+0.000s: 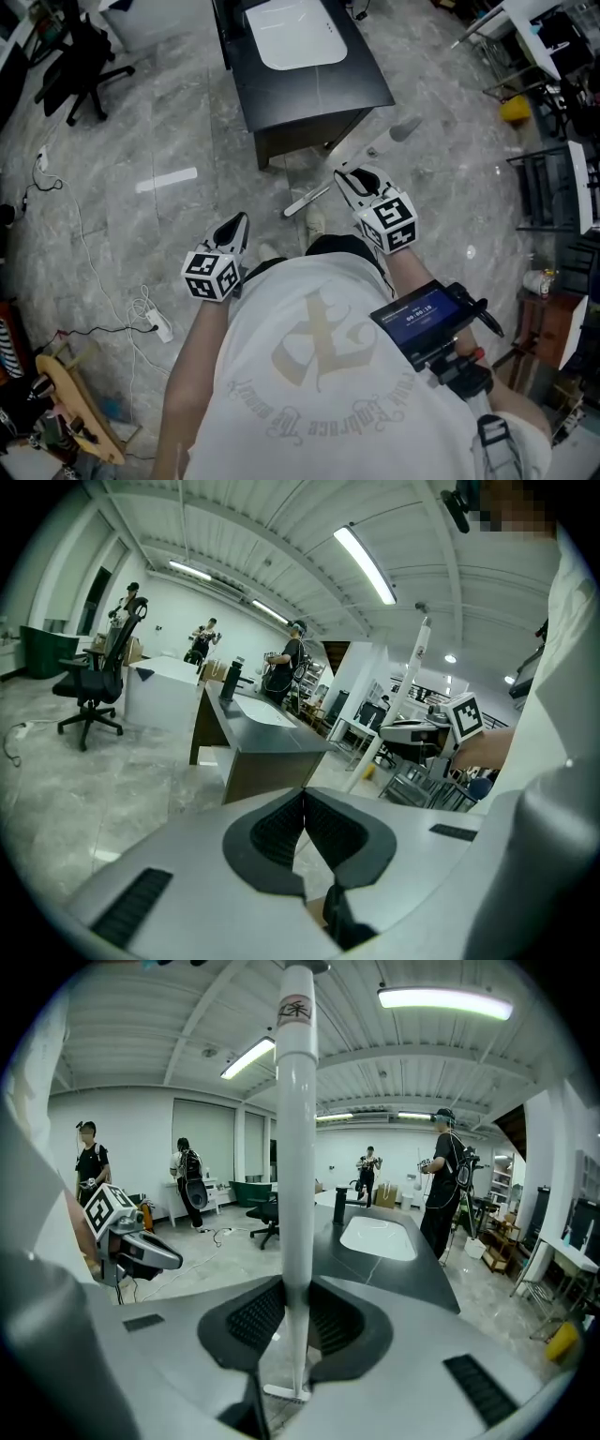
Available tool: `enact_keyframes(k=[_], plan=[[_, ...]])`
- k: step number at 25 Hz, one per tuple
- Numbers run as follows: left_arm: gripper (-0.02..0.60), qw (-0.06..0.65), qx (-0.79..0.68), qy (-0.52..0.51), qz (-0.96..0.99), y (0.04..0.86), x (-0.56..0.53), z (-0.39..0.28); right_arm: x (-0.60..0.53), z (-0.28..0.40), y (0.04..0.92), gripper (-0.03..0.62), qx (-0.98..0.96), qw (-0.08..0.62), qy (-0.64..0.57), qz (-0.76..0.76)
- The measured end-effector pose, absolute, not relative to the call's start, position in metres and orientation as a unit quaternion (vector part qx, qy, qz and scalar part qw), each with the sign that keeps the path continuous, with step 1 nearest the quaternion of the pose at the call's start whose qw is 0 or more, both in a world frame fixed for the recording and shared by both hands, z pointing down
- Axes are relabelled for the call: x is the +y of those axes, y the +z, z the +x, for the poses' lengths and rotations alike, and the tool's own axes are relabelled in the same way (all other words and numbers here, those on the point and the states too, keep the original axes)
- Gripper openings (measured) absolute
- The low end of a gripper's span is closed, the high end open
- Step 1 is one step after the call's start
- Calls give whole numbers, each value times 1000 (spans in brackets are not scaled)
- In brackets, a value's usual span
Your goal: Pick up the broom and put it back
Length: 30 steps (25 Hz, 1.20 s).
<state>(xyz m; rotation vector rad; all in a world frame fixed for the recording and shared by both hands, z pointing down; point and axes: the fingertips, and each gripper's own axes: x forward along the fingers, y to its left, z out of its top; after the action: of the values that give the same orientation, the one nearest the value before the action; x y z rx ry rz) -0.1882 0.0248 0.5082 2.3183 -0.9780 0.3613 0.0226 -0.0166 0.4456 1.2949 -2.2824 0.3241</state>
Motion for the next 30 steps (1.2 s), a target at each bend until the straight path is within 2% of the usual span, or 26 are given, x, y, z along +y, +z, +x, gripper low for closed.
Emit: enact_keyframes(k=[7, 24, 30], plan=[[12, 306, -377, 125, 865, 510, 32, -193, -20, 27, 451, 94, -833, 257, 124, 475], [12, 297, -439, 112, 841, 502, 58, -254, -22, -1, 491, 94, -819, 269, 155, 482], [12, 307, -462, 116, 824, 514, 15, -265, -74, 3, 536, 94, -811, 295, 181, 471]])
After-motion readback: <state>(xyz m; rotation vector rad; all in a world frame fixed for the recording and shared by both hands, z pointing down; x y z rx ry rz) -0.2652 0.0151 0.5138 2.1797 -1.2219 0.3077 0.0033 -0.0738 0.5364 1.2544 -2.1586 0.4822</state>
